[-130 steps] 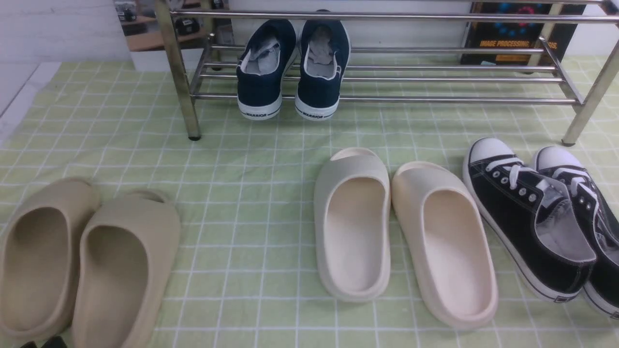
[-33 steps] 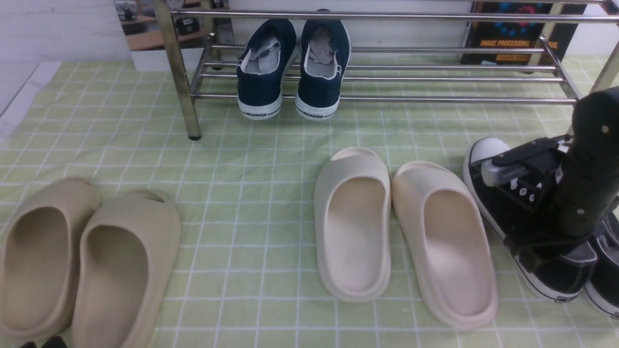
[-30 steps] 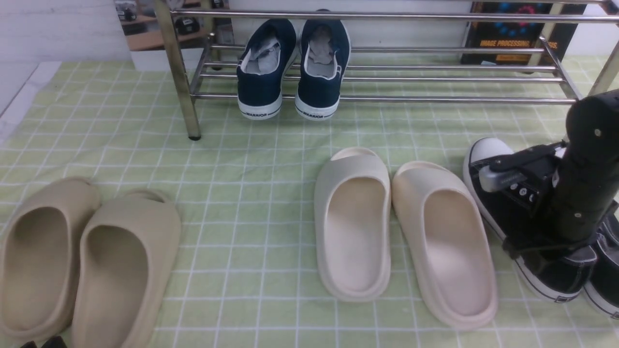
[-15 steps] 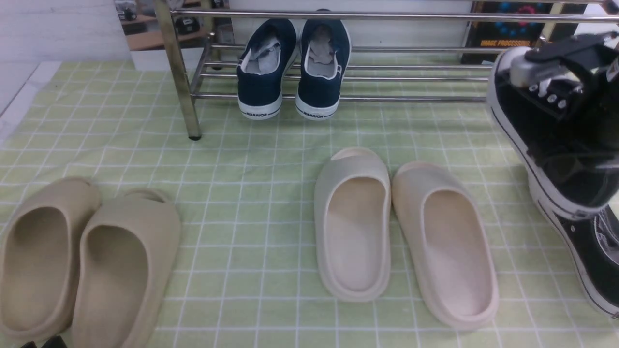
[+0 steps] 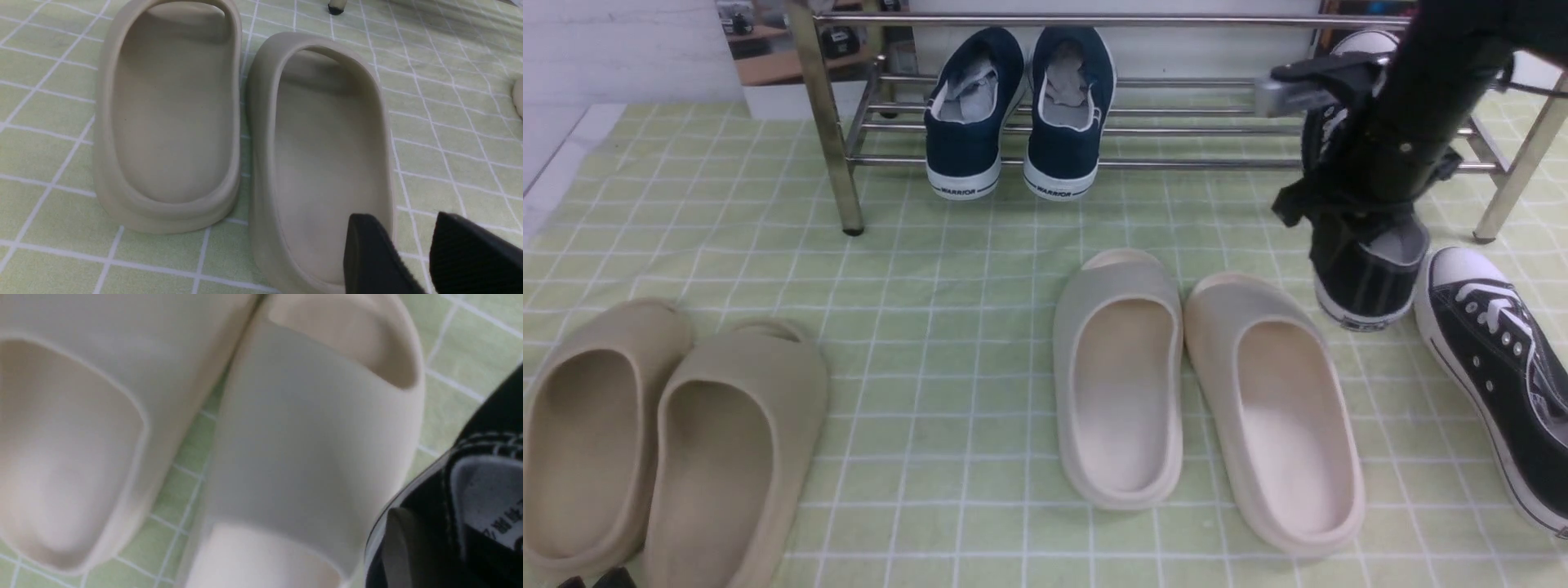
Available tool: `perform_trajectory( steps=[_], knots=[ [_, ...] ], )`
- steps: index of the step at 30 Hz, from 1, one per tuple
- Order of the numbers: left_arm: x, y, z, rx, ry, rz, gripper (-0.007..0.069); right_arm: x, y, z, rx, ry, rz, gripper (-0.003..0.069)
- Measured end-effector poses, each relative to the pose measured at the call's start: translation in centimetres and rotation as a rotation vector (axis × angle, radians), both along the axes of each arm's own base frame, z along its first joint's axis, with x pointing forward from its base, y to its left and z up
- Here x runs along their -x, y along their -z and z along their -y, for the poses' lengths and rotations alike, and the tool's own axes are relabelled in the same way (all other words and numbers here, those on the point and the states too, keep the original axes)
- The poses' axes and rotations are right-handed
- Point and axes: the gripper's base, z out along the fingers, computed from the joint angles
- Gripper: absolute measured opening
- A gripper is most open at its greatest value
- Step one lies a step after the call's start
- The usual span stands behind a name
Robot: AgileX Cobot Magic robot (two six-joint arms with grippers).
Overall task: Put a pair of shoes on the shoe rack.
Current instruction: Use the right arm to put a shoe into the shoe rack
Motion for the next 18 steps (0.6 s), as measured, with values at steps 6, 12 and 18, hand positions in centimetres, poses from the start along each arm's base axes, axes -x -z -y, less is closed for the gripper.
perform_trajectory(
  steps=[6, 12, 18],
  knots=[
    [0.0, 0.0, 0.0, 0.0, 0.0, 0.0, 0.0239, -3.4, -1.7, 1.7, 0.087, 0.03, 0.163, 0.0018],
    [0.0, 0.0, 0.0, 0.0, 0.0, 0.0, 0.0239, -3.2, -2.4, 1.5, 0.077, 0.018, 0.17, 0.0017],
    [0.0, 0.0, 0.0, 0.0, 0.0, 0.0, 0.0239, -3.2, -2.4, 1.4, 0.08, 0.014, 0.164, 0.0017]
  ],
)
